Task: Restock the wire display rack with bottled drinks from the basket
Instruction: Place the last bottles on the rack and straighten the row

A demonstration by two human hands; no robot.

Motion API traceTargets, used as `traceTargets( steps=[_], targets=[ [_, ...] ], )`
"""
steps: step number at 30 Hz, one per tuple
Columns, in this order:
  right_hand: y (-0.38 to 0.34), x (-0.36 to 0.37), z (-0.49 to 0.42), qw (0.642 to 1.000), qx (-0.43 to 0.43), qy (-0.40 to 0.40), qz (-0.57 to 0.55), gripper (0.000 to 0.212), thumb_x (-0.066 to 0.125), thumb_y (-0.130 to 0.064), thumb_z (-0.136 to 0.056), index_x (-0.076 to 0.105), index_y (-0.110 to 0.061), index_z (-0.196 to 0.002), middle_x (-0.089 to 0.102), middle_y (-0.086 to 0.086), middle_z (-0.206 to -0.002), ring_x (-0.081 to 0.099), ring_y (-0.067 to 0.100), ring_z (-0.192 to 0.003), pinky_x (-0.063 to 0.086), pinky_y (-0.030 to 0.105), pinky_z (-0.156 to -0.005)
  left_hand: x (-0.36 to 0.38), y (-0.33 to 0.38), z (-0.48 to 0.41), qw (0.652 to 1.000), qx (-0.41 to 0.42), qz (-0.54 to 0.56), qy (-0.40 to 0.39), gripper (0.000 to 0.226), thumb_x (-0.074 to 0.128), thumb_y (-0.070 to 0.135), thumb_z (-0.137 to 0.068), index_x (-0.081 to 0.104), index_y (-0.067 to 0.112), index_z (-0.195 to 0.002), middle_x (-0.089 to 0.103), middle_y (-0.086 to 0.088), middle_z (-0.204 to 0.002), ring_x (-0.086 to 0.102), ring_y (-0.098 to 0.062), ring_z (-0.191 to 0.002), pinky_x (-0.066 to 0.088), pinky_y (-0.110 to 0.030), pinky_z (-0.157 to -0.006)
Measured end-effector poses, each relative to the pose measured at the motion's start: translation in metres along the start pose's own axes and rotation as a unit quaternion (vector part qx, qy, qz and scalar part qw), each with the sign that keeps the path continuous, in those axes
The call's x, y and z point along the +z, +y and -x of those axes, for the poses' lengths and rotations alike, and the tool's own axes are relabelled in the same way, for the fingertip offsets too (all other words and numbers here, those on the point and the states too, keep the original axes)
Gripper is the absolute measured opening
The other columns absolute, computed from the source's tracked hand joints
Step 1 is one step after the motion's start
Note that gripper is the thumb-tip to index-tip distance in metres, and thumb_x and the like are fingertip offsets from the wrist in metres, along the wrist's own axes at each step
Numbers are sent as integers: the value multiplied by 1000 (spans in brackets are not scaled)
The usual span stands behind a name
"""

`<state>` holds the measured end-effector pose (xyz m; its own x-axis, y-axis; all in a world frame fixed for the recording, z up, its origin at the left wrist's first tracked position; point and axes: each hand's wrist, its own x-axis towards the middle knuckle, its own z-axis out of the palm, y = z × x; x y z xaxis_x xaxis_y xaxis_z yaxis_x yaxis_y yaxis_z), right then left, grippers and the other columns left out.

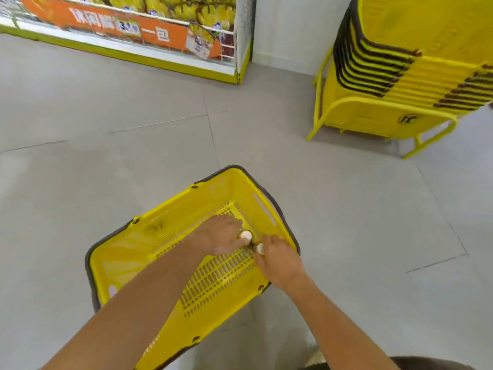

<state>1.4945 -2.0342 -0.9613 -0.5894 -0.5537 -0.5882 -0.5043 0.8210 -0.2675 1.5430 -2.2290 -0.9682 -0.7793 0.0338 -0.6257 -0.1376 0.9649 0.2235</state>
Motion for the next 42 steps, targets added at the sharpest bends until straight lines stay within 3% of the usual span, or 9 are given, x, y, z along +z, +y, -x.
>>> traceTargets(
  steps=[6, 10, 19, 22, 26, 30, 33, 36, 42],
  targets=[
    [-2, 16, -22, 998, 32, -5, 49, 34, 53, -36, -106, 62, -9, -125, 65, 14, -128, 66, 35, -116, 53, 39, -86, 45, -6, -33, 994, 33, 98, 47, 56, 50, 59, -95, 55, 19, -135, 62, -7, -136, 56, -28, -129, 48, -42, -100],
    [3, 18, -32, 997, 50, -4, 57, 29, 56, -24, -105, 64, -9, -128, 63, 16, -132, 63, 35, -122, 53, 40, -91, 55, -11, -34, 982, 58, 150, 100, 51, 43, 61, -90, 58, 17, -109, 70, -8, -105, 64, -31, -101, 49, -44, -79],
    [-5, -19, 4, 995, -3, 83, -47, 23, 63, -32, -99, 67, -16, -115, 71, 12, -105, 66, 33, -99, 50, 38, -76, 4, -21, 36, 973, 44, 175, 143, 29, 53, 44, -101, 57, 17, -110, 69, -10, -105, 62, -33, -102, 46, -43, -82],
    [-27, -73, 56, 984, -47, 119, -127, 17, 63, -35, -98, 69, -25, -109, 70, 4, -89, 64, 30, -86, 44, 36, -67, -57, -14, 103, 966, 30, 201, 160, 37, 45, 56, -97, 54, 21, -101, 67, -3, -93, 62, -28, -92, 49, -48, -82],
    [-82, -182, 148, 961, -107, 150, -208, 16, 66, -37, -97, 69, -31, -112, 74, -7, -97, 71, 14, -89, 55, 36, -79, -165, 17, 228, 941, 15, 253, 224, 54, 40, 62, -91, 59, 16, -111, 69, -2, -100, 63, -27, -97, 48, -42, -88],
    [-160, -319, 248, 936, -156, 183, -257, 13, 71, -24, -98, 67, -35, -104, 71, -14, -96, 64, -8, -92, 44, 8, -76, -282, 43, 365, 911, -24, 287, 297, 30, 54, 47, -97, 57, 22, -114, 69, 2, -100, 63, -24, -96, 47, -35, -87],
    [-223, -418, 313, 919, -203, 183, -286, 27, 71, -20, -98, 61, -44, -106, 71, -12, -103, 66, -7, -98, 47, 12, -83, -365, 59, 463, 885, -32, 308, 347, 30, 51, 47, -94, 56, 22, -109, 67, 4, -93, 61, -19, -85, 49, -33, -80],
    [-281, -494, 365, 908, -268, 156, -282, 23, 69, -28, -97, 61, -44, -112, 71, -12, -110, 69, 6, -104, 53, 23, -89, -430, 72, 548, 861, -49, 306, 404, 16, 57, 28, -97, 56, 16, -107, 66, 4, -92, 57, -15, -80, 43, -27, -73],
    [-390, -575, 422, 874, -423, 91, -223, 17, 70, -18, -99, 67, -19, -116, 70, -8, -103, 68, -4, -96, 51, 14, -87, -479, 71, 688, 794, -137, 316, 501, 18, 58, 28, -94, 57, 19, -110, 67, 3, -95, 62, -17, -84, 51, -34, -78]
  ],
)
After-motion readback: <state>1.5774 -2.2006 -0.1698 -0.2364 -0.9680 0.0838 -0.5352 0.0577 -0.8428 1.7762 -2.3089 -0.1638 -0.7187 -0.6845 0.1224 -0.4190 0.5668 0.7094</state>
